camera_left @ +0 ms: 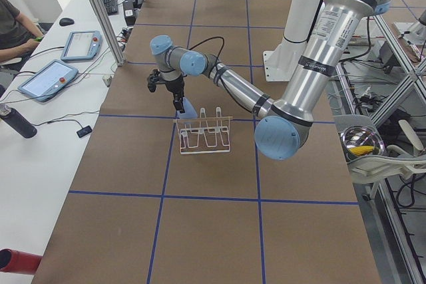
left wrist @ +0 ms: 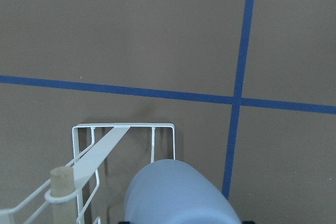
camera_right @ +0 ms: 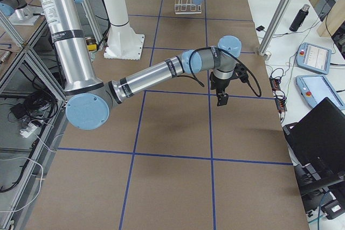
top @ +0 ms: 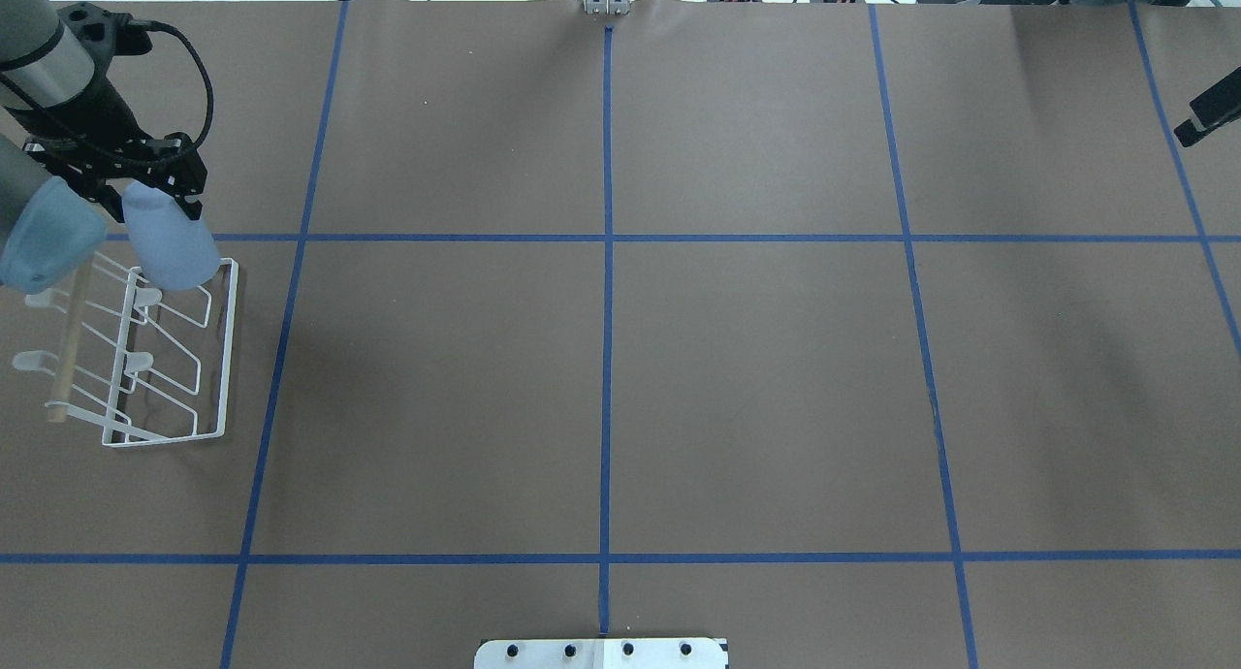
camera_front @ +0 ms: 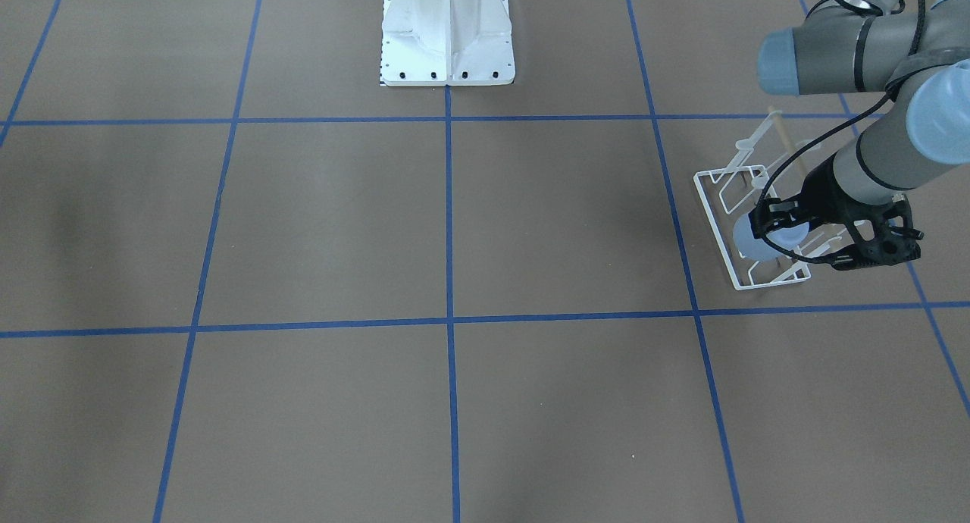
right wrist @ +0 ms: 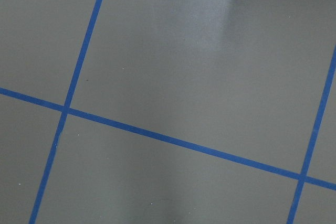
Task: Hang cup on cup holder
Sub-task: 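Lower the cup onto a rack hook and open the left gripper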
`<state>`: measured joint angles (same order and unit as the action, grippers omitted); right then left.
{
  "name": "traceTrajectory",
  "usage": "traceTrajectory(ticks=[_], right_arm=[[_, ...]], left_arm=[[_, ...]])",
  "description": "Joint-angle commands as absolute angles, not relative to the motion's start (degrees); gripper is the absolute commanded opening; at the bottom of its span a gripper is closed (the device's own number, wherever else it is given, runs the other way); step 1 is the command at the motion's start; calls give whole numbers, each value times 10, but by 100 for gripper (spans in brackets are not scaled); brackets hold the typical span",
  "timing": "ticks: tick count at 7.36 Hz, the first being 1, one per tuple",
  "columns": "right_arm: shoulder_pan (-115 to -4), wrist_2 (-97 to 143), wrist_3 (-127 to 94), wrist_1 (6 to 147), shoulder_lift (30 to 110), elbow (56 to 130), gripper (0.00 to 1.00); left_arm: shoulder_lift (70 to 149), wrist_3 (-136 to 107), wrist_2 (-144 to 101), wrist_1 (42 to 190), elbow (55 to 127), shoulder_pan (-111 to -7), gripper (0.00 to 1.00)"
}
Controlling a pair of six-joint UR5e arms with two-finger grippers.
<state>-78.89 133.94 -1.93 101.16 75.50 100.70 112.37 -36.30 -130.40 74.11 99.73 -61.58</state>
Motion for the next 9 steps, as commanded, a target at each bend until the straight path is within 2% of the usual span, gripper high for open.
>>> traceTrajectory(ticks=[1,4,6,8,9], right_arm=[[-788,1339,-19,1012,755,1006,100],[-788,1339,-19,1012,751,1007,100],[-789,1339,-18,1012,751,1009,100],[-806,1330,-16,1012,744,1007,100],[-816,1328,-10,1024,745,1001,100]], left_arm=[[1122,-362,-1303,744,998,-615,98],[1122,-364,-1303,751,1017,-620,98],[1122,-357,-1303,749,1062,-655,98],[1096,-185,-1303,748,1071,-732,98],[1084,-106,-1307,748,1051,-772,98]])
